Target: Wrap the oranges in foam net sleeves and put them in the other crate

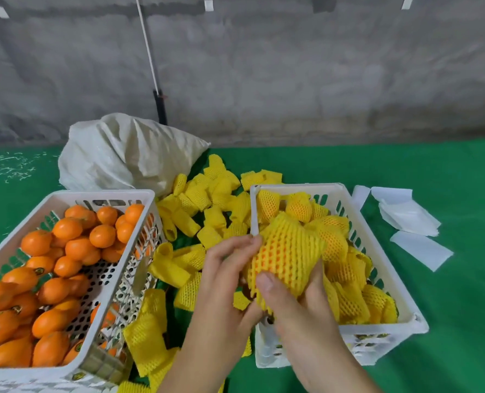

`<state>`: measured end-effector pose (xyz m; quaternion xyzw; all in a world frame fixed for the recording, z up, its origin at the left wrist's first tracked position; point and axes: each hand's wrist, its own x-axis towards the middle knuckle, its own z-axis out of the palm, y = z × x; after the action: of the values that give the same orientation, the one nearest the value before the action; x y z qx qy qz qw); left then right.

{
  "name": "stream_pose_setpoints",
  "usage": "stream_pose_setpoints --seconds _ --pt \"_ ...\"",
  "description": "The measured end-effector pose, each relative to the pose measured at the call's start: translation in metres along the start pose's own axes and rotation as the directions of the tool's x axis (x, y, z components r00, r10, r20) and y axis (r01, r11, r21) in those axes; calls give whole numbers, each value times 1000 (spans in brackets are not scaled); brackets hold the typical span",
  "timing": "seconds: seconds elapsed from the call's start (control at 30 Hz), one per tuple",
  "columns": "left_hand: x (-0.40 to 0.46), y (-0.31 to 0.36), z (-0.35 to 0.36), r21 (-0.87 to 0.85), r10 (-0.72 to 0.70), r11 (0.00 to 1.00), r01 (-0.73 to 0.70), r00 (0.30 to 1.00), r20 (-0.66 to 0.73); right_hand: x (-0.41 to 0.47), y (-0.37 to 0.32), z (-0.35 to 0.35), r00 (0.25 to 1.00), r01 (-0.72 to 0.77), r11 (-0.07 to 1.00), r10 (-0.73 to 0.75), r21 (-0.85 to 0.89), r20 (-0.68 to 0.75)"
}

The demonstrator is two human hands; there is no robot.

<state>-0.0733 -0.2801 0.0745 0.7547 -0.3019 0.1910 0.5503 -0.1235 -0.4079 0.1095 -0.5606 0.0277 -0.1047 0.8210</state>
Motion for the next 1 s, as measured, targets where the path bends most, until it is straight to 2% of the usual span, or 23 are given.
stream_pose_setpoints --seconds 0.07,0.17,0.23,0.33,0.47,0.53,0.6,0.67,0.77,0.9,1.0 --pt "5 -7 1 36 -4 999 1 997 74 10 6 -4 996 -80 989 84 121 -35" --pt "10 -27 -2 73 5 997 -12 995 97 21 16 -10 987 -126 984 138 127 -85" --pt "9 -44 -2 87 11 996 -16 998 55 30 21 -16 980 -147 985 157 87 -121" --pt "11 -59 14 -15 -136 991 136 988 -65 49 22 -24 976 -156 986 162 50 -149" --pt "24 -56 57 39 -173 983 178 980 -102 77 21 -37 920 -141 947 233 289 -315" --pt "26 -51 80 44 -203 977 209 972 -122 83 26 -41 885 -130 936 259 327 -388" --pt "25 -49 95 13 -246 968 250 958 -149 85 32 -42 873 -93 941 235 326 -427" --pt "27 -53 101 -48 -356 934 353 923 -145 85 38 -43 885 -54 965 165 255 -436" --pt "34 -61 101 -145 -529 844 517 846 -63 84 46 -48 932 -45 990 89 131 -352" --pt "40 -56 102 -124 -566 809 575 818 99 86 52 -64 939 0 993 42 122 -341" --pt "40 -52 107 -84 -525 846 526 850 32 88 51 -69 913 87 979 -5 184 -407"
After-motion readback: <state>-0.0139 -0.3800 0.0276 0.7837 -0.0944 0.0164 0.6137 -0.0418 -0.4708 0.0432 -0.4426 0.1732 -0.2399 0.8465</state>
